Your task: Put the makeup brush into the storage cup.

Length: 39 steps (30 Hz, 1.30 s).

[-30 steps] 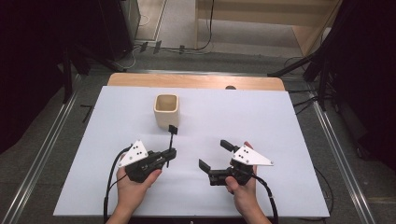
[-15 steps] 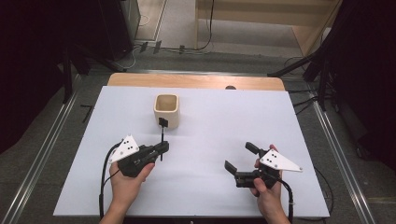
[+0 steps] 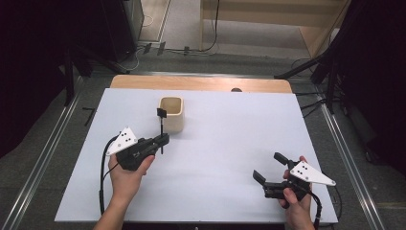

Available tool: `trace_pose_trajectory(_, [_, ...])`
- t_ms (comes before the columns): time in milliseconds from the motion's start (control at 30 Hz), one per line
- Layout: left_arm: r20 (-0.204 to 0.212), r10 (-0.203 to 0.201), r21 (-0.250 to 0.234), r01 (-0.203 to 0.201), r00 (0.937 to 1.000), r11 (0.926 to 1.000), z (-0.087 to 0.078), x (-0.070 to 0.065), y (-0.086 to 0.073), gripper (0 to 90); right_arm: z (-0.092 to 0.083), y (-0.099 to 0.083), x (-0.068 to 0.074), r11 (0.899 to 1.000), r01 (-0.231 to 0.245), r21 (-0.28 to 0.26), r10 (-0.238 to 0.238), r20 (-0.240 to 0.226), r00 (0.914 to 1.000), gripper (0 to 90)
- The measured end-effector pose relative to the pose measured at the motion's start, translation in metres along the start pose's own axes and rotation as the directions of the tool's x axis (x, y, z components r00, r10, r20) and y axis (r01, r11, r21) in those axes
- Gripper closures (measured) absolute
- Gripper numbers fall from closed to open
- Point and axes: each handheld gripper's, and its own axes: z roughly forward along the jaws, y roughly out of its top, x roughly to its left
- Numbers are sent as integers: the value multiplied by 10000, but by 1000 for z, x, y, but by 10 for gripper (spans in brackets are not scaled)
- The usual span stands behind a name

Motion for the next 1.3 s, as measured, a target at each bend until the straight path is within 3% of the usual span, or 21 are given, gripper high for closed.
trace_pose_trajectory(200, [-147, -85, -156, 83, 9999, 9998, 5, 10, 8, 863, -13, -4, -10, 10000, 55, -23, -54, 176, 9998, 0])
trace_pose_trajectory(333, [-237, -84, -261, 78, 9997, 9996, 8, 16, 13, 863, -19, -11, -18, 9987, 482, 163, -493, 748, 9960, 0])
trace_pose_trajectory(567, [-322, -135, -381, 123, 9994, 9992, 14, 26, 25, 863, -25, -12, -31, 9980, 625, 43, -626, 1272, 9899, 0])
trace_pose_trajectory(800, [-416, -108, -460, 89, 9991, 9989, 17, 36, 35, 863, -36, -13, -41, 9986, 478, -230, -439, 1462, 9883, 2])
trace_pose_trajectory(1033, [-534, -120, -555, 91, 9985, 9984, 22, 43, 44, 863, -38, -9, -40, 9969, 720, -329, -660, 1562, 9855, 3])
trace_pose_trajectory(1300, [-707, -112, -695, 63, 9974, 9976, 28, 50, 53, 863, -39, -10, -42, 9975, 601, -365, -539, 1512, 9870, 13])
